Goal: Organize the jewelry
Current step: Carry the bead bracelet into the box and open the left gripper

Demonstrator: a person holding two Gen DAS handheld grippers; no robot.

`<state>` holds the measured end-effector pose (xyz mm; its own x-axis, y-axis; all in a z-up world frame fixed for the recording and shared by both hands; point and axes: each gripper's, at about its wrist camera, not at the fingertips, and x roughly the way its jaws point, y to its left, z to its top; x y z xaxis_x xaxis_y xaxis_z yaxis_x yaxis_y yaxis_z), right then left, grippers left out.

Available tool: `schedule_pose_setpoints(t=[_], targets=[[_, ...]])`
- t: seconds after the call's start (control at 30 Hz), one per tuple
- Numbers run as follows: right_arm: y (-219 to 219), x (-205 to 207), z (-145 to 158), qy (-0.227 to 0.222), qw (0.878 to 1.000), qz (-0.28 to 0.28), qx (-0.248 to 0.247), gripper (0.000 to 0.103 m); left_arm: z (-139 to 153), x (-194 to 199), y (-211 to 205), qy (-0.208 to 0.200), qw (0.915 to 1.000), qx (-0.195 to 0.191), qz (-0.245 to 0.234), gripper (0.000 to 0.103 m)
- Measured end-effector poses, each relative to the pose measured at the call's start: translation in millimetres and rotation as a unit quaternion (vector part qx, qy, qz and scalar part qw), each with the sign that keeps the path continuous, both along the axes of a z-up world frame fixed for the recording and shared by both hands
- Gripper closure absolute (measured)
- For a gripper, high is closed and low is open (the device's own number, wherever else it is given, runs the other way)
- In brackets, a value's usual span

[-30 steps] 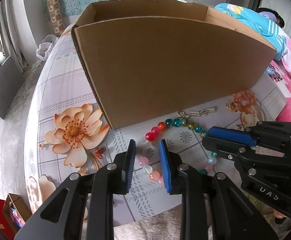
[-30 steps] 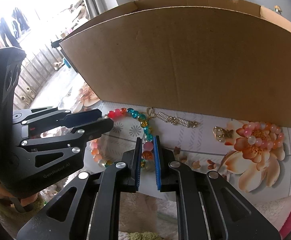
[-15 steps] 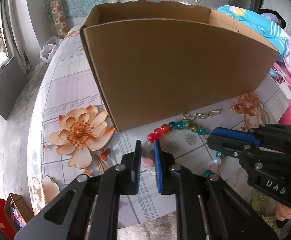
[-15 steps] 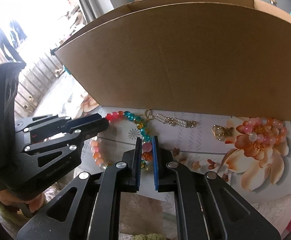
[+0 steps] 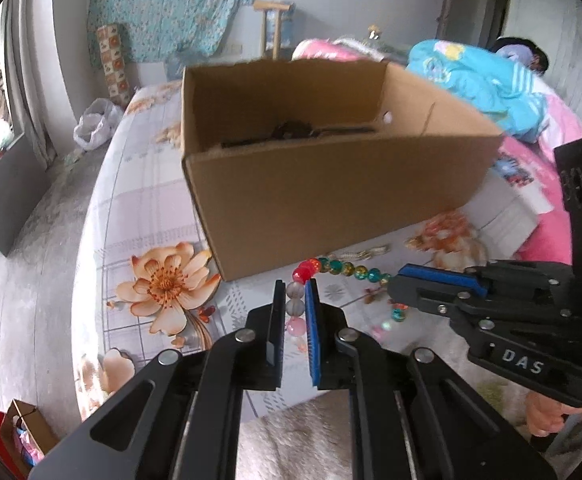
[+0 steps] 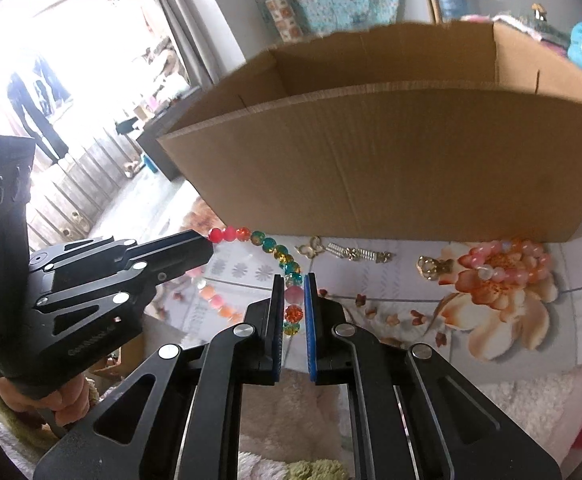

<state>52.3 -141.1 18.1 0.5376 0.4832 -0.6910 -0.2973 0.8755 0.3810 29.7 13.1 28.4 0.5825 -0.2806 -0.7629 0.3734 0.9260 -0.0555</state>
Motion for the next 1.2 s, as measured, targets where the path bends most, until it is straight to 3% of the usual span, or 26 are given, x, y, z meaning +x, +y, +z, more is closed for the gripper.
schedule_pose_setpoints(t=[0.37, 0.6, 0.73, 0.9, 1.2], targets=[[-32.6, -33.9, 84.0, -0.118, 0.993, -0.002, 0.030, 0.095, 98.9, -26.6, -8.1, -0.109, 0.9916, -0.057, -0.040, 0.094], [-37.9, 18.1, 124.9, -0.158, 0.986, 0.009, 0.046, 0.095, 142.6, 14.0, -10.5, -0.165, 0.9824, -0.075, -0.044, 0.094], [-41.0, 72.0, 118.7, -0.116, 0.991, 0.029, 0.061, 0.095, 135.3, 59.4, -8.8, -0.143, 0.9866, -0.073, -0.032, 0.094], [-23.8, 118.5, 92.1, -0.045, 0.997, 0.038, 0.057, 0.095, 99.3, 105.1, -2.0, -0.086, 0.9946, -0.056, -0.016, 0.094], [0.2, 166.8, 55.0, 0.039, 0.997, 0.053, 0.038, 0.091, 43.7, 138.9, 2.8, -0.019, 0.9997, -0.013, 0.010, 0.093]])
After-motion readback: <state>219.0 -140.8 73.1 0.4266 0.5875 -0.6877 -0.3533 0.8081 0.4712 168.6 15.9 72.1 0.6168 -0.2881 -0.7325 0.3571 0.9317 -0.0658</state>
